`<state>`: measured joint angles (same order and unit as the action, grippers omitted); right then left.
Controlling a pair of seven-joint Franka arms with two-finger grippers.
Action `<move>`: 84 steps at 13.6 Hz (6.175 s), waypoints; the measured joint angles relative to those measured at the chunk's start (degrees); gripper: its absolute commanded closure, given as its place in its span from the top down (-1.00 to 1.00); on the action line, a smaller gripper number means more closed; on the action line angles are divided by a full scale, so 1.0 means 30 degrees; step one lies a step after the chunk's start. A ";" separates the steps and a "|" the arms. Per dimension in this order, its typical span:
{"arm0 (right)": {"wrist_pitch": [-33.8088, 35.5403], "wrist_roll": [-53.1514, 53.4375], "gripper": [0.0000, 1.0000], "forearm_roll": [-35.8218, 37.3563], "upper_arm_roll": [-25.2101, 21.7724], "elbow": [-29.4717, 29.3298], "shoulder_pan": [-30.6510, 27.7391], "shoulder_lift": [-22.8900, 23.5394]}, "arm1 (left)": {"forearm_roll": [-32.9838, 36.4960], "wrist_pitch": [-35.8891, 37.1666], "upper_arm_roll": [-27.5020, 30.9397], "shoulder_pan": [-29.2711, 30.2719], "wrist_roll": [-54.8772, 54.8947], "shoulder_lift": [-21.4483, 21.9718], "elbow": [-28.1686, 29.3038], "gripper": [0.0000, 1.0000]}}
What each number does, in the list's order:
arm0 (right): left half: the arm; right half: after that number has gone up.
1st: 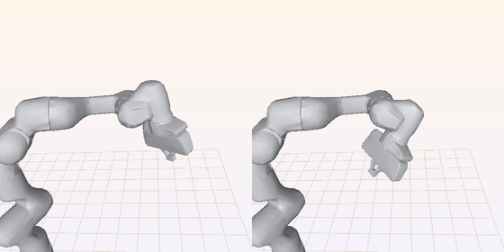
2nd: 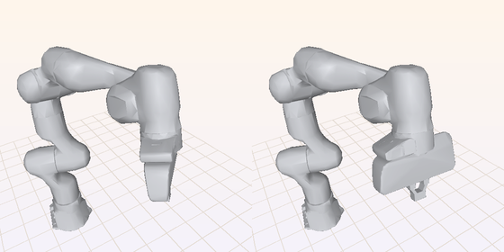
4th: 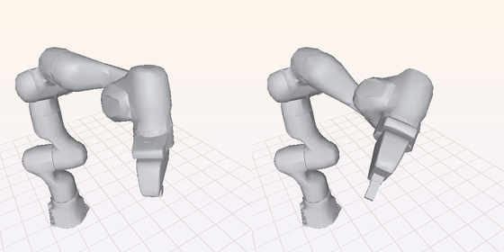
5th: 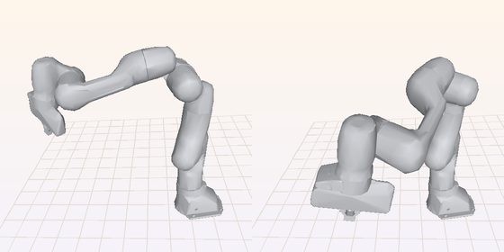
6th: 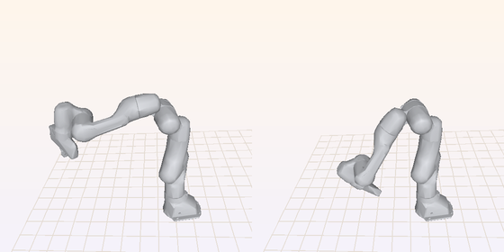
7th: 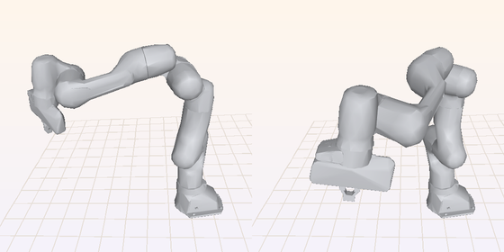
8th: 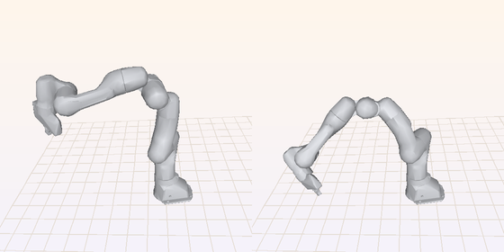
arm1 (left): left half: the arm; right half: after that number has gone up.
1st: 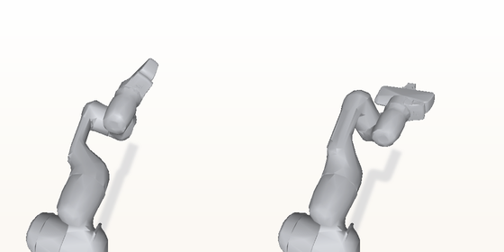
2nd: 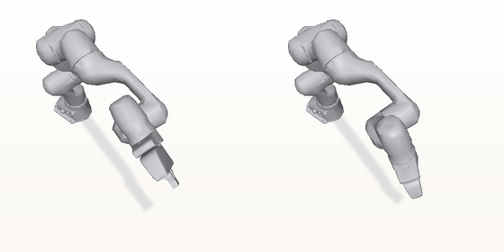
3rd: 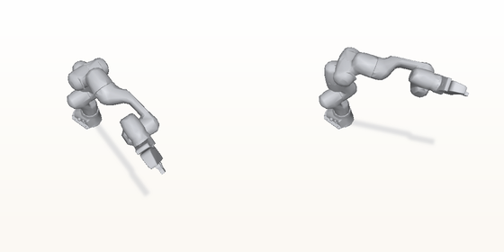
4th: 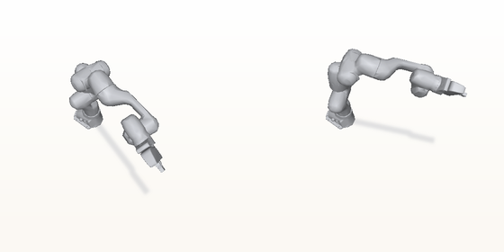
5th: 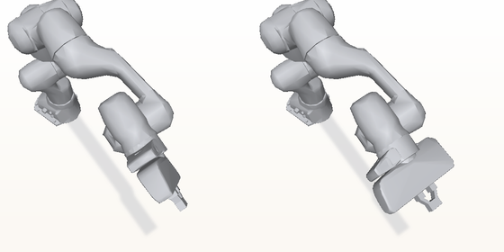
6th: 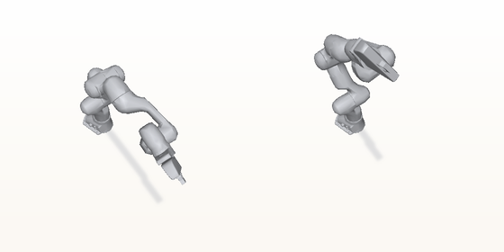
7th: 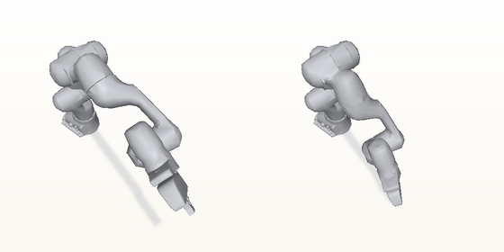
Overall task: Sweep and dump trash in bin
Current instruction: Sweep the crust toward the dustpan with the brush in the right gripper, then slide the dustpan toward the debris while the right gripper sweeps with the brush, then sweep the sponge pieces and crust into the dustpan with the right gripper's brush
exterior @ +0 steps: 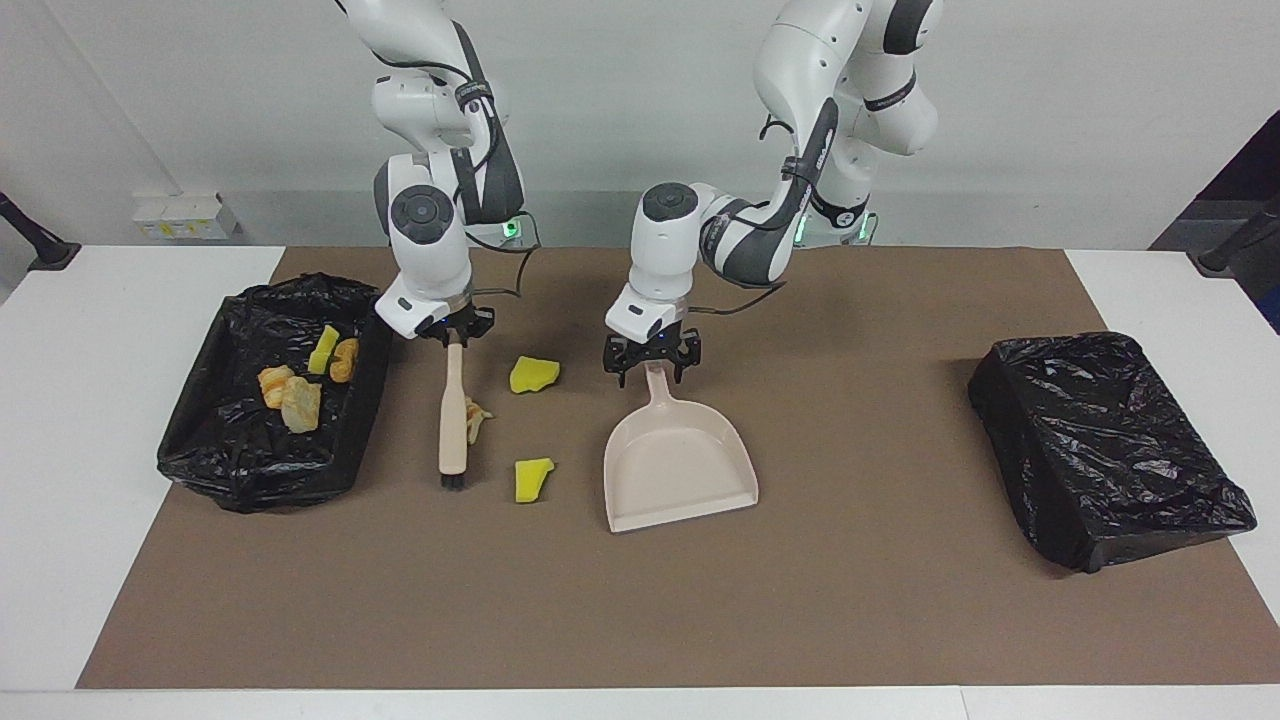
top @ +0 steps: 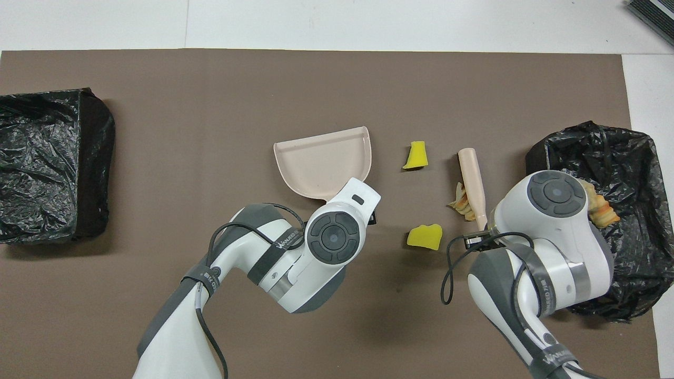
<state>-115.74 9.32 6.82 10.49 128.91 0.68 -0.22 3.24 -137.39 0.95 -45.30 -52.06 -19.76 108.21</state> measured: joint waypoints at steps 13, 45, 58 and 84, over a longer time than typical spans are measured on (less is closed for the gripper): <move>0.2598 -0.1317 -1.00 -0.1540 -0.0162 -0.2969 0.1266 0.0155 | 0.0031 0.2529 0.0162 0.1416 0.6096 0.0898 -0.0105 -1.00; 0.0746 0.0571 -1.00 -0.6081 0.0004 -0.3511 0.4891 0.3321 | 0.0845 0.8027 -0.0160 0.4702 3.3631 0.2361 0.0374 -1.00; 0.5202 0.3069 -1.00 -0.6552 -0.0588 -0.4795 0.4523 -0.0115 | 0.0869 0.6337 -0.0063 0.4728 3.4112 0.2701 0.1642 -1.00; -0.3802 0.3824 -1.00 -1.4196 -0.0183 0.0814 0.8880 0.0197 | 0.0868 0.5794 -0.0219 0.3469 3.3256 0.4198 0.3919 -0.84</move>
<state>-127.14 20.79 -35.77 9.94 131.35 27.32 0.37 5.84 -120.01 0.29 -34.90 47.71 -7.17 119.96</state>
